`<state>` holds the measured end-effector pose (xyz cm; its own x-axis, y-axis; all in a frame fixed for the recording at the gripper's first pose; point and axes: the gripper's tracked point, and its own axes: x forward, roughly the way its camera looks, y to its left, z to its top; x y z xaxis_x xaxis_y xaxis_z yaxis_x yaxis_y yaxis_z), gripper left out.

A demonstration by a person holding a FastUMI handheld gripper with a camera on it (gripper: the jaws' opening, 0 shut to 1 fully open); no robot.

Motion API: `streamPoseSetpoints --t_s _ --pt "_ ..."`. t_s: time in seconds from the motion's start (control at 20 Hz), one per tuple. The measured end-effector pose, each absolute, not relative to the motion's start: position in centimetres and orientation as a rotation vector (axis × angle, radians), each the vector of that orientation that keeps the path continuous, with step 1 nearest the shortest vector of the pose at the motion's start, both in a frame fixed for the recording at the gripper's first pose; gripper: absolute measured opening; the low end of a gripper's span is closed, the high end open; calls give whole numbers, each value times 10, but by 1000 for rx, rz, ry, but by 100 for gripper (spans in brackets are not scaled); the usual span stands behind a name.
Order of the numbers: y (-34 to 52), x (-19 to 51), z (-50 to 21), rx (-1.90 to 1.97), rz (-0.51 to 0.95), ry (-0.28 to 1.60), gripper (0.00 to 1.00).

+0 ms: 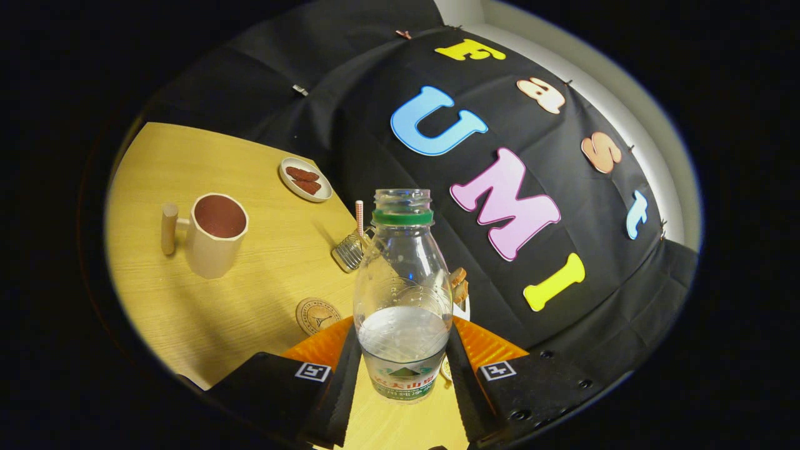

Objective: Take the bottle from table, then pour the juice into the cup, finally place the bottle on the coaster

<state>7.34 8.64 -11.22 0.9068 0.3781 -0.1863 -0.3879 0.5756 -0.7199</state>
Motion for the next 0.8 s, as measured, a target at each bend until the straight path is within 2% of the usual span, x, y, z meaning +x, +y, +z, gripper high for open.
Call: streamPoseSetpoints --t_s 0.8 --pt "161 80 -151 -1141 559 -41 71"
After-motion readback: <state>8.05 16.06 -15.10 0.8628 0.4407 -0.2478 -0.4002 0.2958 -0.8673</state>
